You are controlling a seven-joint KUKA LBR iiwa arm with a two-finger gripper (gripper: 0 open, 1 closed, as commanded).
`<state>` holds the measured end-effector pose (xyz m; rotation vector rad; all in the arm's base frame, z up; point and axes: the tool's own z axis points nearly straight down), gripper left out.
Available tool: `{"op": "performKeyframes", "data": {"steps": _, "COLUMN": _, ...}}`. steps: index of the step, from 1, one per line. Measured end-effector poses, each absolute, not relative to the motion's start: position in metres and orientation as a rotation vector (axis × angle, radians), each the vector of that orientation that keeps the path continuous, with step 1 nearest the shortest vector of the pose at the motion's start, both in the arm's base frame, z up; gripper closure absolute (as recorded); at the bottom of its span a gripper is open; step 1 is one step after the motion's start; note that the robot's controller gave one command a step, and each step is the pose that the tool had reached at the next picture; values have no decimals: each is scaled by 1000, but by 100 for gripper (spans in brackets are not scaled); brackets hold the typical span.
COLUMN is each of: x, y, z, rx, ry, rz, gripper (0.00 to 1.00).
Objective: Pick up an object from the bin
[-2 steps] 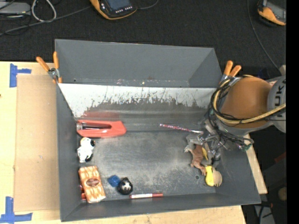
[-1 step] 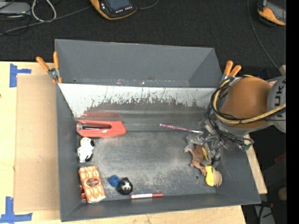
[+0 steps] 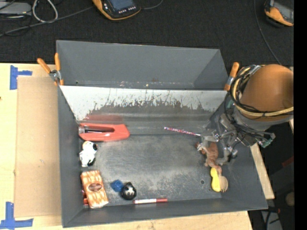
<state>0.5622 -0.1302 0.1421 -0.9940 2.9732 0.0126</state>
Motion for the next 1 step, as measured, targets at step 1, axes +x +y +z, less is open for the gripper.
{"op": "performKeyframes", "data": {"steps": 1, "x": 569, "y": -138, "z": 218, "rx": -936, "ry": 2994, "rz": 15, "gripper": 100}}
